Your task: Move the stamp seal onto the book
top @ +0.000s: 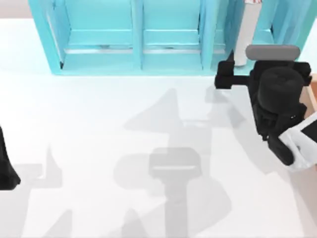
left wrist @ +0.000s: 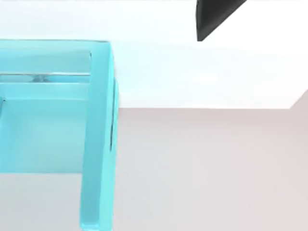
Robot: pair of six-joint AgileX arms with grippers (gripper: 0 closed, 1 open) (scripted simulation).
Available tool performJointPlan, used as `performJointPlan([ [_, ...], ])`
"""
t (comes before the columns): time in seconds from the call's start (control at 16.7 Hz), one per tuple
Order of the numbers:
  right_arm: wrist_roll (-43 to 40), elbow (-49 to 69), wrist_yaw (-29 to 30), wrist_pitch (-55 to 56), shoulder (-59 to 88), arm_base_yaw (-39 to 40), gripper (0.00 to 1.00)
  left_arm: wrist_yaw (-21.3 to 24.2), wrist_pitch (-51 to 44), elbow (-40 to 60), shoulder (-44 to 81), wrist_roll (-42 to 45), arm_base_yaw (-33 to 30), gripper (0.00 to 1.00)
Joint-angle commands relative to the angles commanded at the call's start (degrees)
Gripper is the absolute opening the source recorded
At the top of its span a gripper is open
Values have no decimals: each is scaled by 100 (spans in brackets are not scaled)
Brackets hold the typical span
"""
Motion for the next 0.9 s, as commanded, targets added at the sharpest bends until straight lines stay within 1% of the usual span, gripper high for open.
performJointPlan([
  [0.12,16,107,56,147,230,56,100,0,0,0,0,0,0,100],
  [0.54,14,181,30,121,289,18,100,0,0,0,0,0,0,100],
  [0.72,-3,689,-83,-72,575,-88,100,0,0,0,0,0,0,100],
  [0.9,-31,1433,-246,-387,993,-259,100,0,0,0,0,0,0,100],
])
